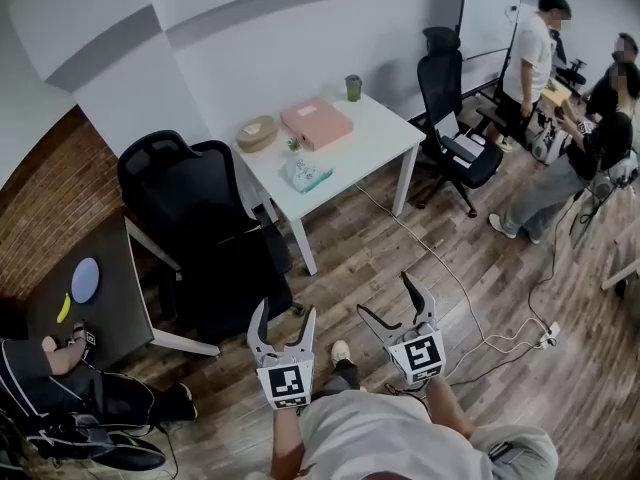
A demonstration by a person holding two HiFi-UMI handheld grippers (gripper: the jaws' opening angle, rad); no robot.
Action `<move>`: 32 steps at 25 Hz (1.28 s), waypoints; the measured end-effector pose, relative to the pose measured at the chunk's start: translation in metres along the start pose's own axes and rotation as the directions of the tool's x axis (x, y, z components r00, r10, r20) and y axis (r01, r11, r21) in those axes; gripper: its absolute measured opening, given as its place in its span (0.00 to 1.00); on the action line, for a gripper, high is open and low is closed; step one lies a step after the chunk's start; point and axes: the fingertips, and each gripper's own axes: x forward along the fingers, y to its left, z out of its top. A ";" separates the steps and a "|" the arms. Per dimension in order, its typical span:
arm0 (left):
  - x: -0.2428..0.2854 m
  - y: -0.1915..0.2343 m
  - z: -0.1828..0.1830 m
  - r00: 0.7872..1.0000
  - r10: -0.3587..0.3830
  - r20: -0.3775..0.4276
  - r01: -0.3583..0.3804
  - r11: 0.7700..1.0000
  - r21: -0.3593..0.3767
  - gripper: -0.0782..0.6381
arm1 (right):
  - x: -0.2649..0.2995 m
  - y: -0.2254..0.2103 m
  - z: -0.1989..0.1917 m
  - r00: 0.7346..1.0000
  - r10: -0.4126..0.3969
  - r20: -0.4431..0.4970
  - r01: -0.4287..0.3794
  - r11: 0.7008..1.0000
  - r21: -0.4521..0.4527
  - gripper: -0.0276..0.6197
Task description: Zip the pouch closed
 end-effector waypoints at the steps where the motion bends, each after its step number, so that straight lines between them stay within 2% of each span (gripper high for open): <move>1: 0.007 0.001 -0.001 1.000 -0.003 0.000 0.003 1.000 -0.002 0.61 | 0.006 -0.004 0.000 1.000 -0.002 -0.002 0.002 1.000 -0.004 0.74; 18: 0.140 0.058 -0.008 0.999 -0.045 -0.009 0.044 0.999 -0.024 0.61 | 0.138 -0.055 -0.004 0.997 -0.017 -0.069 0.016 1.000 -0.024 0.73; 24: 0.171 0.082 -0.011 0.998 -0.064 -0.006 0.064 0.998 -0.025 0.60 | 0.175 -0.061 -0.001 0.997 -0.031 -0.065 0.029 0.999 -0.029 0.73; 32: 0.203 0.098 -0.020 0.996 -0.082 -0.018 0.081 0.996 -0.038 0.60 | 0.207 -0.068 -0.011 0.994 -0.032 -0.109 0.029 0.999 -0.026 0.72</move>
